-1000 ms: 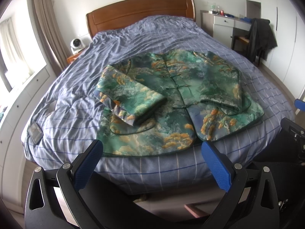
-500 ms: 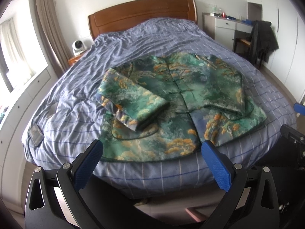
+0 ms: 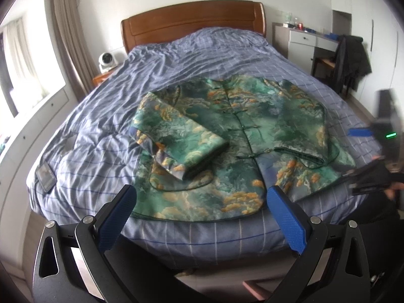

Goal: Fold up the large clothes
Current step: 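Grasp the folded sleeve cuff with the right tool and pull it outward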

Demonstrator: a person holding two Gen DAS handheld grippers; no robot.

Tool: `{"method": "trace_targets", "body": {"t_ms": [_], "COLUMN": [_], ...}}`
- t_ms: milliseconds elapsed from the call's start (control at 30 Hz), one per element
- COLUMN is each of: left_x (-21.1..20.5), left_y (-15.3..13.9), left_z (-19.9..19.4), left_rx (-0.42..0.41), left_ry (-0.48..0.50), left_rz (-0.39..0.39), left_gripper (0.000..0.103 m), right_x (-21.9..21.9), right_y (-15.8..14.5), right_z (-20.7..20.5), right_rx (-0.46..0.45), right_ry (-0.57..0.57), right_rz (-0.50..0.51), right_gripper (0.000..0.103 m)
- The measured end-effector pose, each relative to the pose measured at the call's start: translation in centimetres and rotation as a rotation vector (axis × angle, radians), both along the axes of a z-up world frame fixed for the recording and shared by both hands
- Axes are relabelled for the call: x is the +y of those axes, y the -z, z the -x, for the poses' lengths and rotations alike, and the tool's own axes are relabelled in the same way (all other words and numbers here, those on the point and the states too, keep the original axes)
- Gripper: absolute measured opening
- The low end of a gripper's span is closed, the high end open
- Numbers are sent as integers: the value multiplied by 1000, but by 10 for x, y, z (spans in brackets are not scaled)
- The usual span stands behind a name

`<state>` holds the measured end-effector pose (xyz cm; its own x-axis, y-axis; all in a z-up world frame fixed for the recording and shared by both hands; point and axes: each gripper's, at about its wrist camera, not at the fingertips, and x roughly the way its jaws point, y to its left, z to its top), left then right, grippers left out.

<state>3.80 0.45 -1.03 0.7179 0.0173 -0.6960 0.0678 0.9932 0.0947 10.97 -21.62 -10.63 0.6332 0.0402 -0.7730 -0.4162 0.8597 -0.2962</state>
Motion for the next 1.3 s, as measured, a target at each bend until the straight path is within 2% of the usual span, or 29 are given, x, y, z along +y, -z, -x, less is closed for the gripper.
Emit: {"method": "trace_targets", "body": {"t_ms": [167, 300, 400, 467, 533, 633, 700, 867, 933, 1033, 1133, 1300], "left_x": [10, 19, 25, 27, 25, 18, 14, 8, 5, -1, -6, -9], "left_y": [3, 10, 15, 19, 20, 18, 17, 18, 18, 19, 20, 21], "left_z": [2, -3, -9, -15, -17, -18, -18, -21, -23, -28, -34, -47], "left_rx": [20, 62, 93, 117, 124, 111, 104, 85, 74, 56, 41, 34], "left_ry": [-38, -65, -76, -77, -74, -60, -49, -24, -4, 34, 77, 148], "left_rz": [10, 20, 47, 73, 78, 55, 38, -8, -23, -55, -87, -93], "left_gripper": [103, 103, 103, 103, 103, 103, 103, 103, 103, 103, 103, 103], "right_x": [11, 5, -11, -21, -35, -65, -102, -197, -237, -288, -324, -366], "right_y": [51, 75, 73, 65, 49, 12, -18, -53, -52, -40, -25, -2], "right_z": [-51, -78, -85, -88, -86, -82, -77, -72, -74, -79, -87, -100], "right_rx": [47, 88, 143, 169, 134, 35, -56, -207, -229, -243, -230, -183], "right_ry": [-81, -42, 10, 32, 79, 168, 272, 519, 639, 774, 859, 955], "right_rz": [89, 56, -57, -122, -180, -270, -340, -382, -404, -386, -371, -381], "right_gripper": [94, 90, 66, 29, 13, 11, 10, 10, 10, 10, 10, 13]}}
